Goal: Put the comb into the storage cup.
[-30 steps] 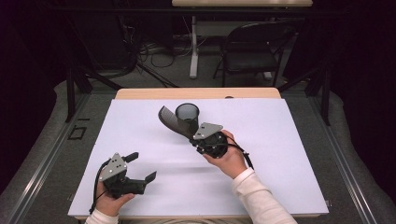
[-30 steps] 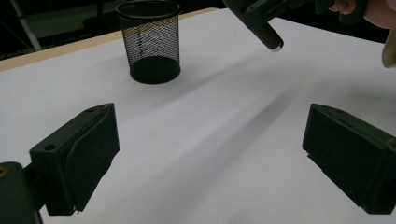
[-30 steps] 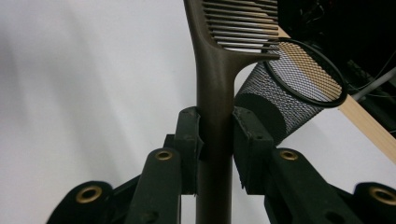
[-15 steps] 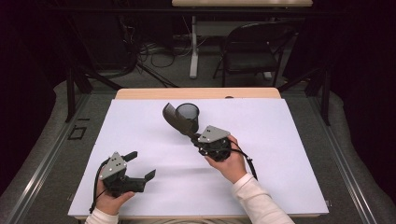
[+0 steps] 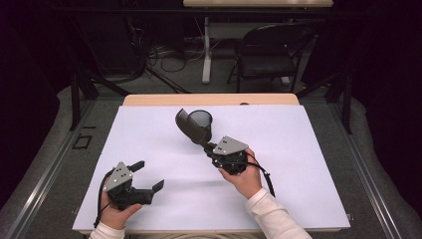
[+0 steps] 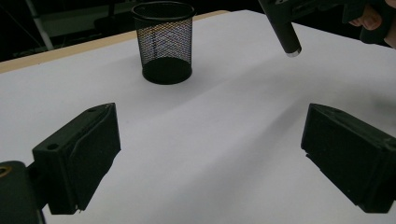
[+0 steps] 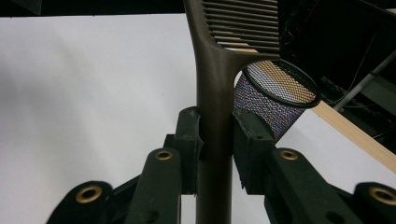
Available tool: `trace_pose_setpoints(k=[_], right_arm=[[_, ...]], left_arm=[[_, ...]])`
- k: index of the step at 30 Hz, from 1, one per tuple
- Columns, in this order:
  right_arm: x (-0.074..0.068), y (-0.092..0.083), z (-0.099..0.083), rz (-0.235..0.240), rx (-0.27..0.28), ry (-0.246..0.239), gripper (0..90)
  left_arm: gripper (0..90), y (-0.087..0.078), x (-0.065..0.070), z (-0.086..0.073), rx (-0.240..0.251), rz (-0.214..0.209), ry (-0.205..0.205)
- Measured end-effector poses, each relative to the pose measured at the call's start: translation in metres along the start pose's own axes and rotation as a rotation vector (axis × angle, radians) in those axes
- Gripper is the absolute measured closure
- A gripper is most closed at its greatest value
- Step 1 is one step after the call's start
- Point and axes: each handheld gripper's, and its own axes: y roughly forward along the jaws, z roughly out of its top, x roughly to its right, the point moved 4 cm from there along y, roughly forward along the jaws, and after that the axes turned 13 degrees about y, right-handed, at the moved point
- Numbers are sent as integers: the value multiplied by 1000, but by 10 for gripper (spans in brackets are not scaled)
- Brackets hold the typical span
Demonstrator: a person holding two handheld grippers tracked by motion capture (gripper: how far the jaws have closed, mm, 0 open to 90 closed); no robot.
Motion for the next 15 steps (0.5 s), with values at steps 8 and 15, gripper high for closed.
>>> trace_pose_setpoints(k=[8,15], right_arm=[[-3,-2,0,-3,18,-2,730],[-5,-3,1,-4,29,-7,730]], left_arm=[[51,-1,-2,4,23,-10,-51],[116,0,-6,14,37,-5,-75]])
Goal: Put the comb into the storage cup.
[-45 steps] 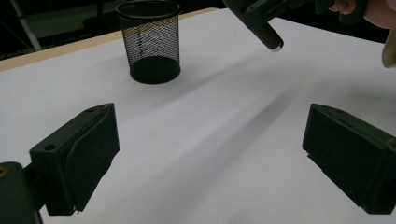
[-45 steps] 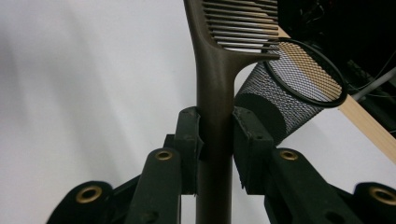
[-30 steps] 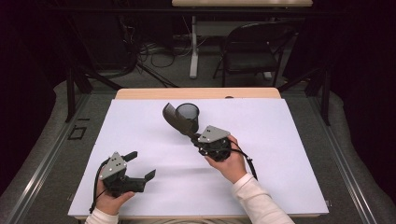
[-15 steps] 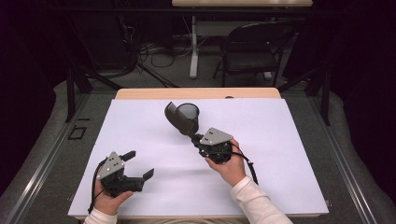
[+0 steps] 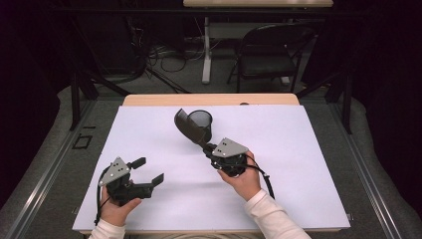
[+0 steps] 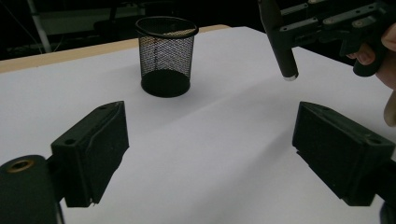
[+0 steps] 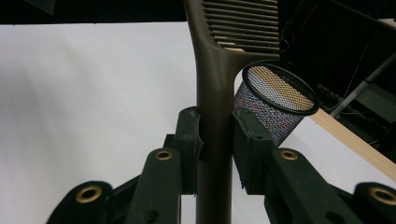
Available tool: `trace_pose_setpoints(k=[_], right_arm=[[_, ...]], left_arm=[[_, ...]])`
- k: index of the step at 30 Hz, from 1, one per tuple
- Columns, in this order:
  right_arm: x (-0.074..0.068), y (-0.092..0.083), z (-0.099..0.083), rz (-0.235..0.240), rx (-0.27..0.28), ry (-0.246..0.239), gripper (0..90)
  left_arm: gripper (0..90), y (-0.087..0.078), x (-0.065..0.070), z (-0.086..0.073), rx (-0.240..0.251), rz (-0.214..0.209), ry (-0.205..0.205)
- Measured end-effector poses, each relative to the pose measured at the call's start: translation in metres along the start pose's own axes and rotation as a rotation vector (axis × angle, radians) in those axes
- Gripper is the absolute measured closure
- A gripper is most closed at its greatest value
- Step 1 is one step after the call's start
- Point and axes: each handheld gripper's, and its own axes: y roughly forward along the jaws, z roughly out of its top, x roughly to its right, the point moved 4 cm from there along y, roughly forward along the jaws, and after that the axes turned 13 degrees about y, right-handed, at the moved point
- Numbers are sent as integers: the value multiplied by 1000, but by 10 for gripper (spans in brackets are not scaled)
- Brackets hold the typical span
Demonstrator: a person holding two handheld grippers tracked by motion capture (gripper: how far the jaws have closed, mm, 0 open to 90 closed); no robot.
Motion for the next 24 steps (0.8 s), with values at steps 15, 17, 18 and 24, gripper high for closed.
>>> trace_pose_setpoints(k=[15,17,18,24], right_arm=[[2,-2,0,-27,21,4,730],[3,-3,0,-30,23,3,730],[2,-3,0,-31,23,2,730],[2,-3,1,-46,30,-7,730]], left_arm=[[173,7,-9,32,28,-3,-59],[186,9,-10,38,30,-2,-58],[186,9,-11,42,35,0,-57],[281,15,-12,58,52,2,-62]])
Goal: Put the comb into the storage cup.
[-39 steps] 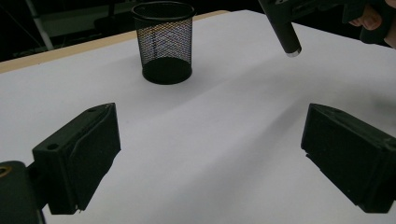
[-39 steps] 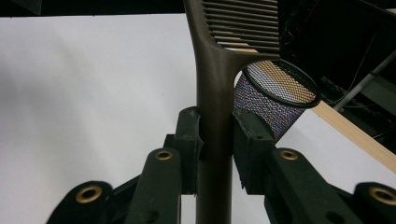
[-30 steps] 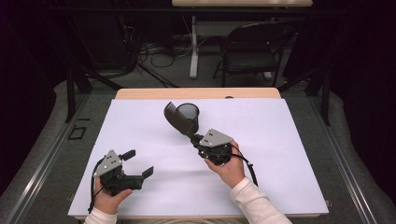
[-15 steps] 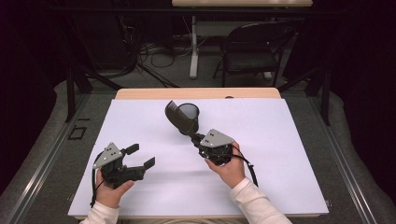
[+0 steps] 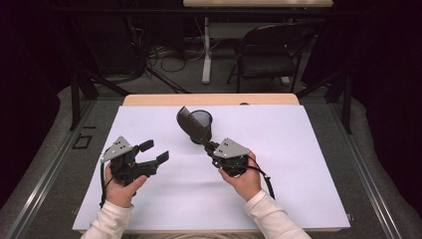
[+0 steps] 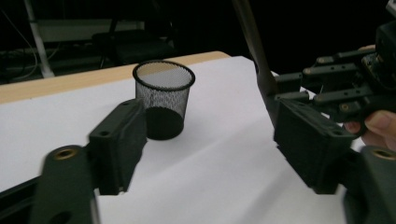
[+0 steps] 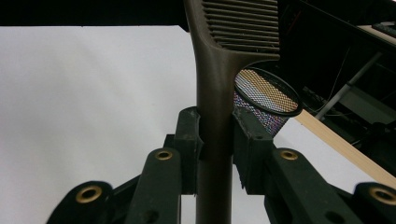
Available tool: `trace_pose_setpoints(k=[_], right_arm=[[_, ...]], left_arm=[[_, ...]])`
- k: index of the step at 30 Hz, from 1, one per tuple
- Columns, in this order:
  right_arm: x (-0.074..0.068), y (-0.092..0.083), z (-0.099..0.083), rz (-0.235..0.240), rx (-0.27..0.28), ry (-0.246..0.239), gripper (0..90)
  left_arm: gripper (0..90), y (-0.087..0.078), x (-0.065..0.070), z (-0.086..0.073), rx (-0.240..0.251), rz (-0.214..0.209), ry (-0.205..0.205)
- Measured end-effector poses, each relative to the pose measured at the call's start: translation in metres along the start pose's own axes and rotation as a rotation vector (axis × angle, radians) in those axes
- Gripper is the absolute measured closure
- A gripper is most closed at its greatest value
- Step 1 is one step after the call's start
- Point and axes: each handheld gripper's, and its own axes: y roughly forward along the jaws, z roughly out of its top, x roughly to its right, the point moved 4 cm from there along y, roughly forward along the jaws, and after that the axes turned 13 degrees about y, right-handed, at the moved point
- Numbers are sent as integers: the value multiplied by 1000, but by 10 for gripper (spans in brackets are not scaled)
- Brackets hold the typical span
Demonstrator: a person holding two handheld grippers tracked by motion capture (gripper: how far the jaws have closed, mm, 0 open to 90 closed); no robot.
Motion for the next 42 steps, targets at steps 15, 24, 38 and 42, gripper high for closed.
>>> trace_pose_setpoints(k=[15,24,38,42], right_arm=[[-1,0,-1,-20,9,-7,730],[-2,1,-2,-23,13,-6,730],[-2,0,-1,-25,20,0,730],[-2,0,-1,-25,21,1,730]], left_arm=[[326,19,5,17,-45,-35,-11],[355,24,6,26,-42,-48,-38],[370,33,5,42,-43,-57,-76],[392,36,6,45,-47,-55,-93]])
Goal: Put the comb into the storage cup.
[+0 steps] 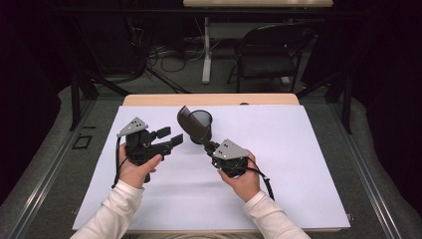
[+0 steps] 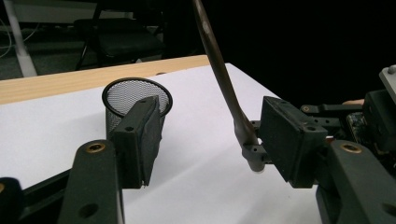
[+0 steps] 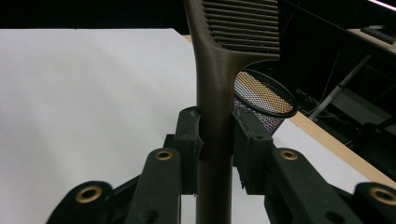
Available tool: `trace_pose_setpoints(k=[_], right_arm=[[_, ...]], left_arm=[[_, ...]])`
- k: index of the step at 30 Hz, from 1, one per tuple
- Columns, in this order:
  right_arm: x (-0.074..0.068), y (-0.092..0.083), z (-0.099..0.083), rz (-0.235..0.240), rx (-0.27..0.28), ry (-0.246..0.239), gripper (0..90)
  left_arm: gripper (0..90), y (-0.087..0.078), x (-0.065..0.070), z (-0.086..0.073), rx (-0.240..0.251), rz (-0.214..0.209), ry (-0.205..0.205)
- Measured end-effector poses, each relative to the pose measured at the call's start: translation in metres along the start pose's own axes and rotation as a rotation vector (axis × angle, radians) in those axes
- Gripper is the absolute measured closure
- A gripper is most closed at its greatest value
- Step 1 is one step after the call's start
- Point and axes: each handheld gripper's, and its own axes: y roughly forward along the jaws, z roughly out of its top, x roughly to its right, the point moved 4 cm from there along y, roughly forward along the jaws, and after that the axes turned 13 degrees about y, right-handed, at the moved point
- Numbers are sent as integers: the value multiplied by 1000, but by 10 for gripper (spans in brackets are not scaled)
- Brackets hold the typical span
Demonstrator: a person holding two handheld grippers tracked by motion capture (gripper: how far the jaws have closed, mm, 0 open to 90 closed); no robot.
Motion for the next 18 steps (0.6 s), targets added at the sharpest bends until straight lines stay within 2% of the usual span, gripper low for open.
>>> trace_pose_setpoints(k=[3,13,18], right_arm=[[0,0,0,0,2,2,730],[1,0,0,-2,2,5,730],[0,0,0,-1,1,2,730]], left_arm=[[395,2,1,3,9,-1,-10],[421,11,2,10,-5,-3,-36],[434,15,1,13,1,-17,-70]])
